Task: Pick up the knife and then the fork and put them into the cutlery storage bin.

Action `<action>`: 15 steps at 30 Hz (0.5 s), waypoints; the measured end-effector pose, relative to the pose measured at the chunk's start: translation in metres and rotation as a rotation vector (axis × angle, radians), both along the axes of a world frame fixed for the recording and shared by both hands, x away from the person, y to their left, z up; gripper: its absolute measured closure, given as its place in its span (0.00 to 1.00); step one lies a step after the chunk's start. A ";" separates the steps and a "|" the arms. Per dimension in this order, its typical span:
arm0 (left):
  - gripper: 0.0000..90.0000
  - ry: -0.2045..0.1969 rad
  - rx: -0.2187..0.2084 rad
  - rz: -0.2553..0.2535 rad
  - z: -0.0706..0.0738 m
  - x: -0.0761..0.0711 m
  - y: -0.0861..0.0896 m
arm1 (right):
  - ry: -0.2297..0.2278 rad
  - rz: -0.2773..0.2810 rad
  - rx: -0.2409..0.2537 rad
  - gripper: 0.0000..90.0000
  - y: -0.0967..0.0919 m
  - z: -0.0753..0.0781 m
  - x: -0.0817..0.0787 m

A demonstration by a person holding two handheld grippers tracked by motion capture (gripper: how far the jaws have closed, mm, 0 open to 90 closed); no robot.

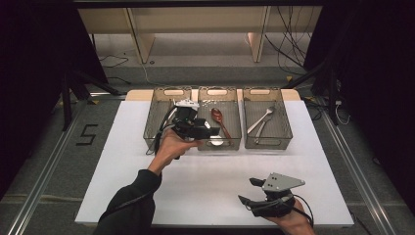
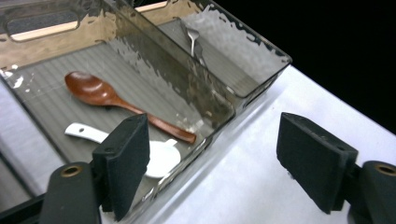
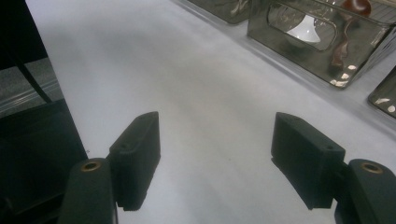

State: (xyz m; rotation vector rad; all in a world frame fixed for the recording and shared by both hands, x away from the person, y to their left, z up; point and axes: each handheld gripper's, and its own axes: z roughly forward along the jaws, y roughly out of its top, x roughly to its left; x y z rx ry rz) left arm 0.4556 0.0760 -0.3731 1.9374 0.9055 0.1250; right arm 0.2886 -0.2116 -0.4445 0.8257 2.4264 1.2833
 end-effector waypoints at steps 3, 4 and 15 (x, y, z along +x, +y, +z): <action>0.27 -0.010 -0.014 -0.002 -0.001 -0.006 0.006 | 0.001 -0.004 0.009 0.37 -0.001 0.000 0.001; 0.26 -0.015 -0.018 -0.002 -0.002 -0.008 0.008 | 0.004 -0.006 0.013 0.37 -0.001 0.000 0.001; 0.24 -0.054 -0.051 0.007 -0.012 -0.036 0.036 | 0.015 -0.028 0.048 0.37 -0.005 0.001 0.002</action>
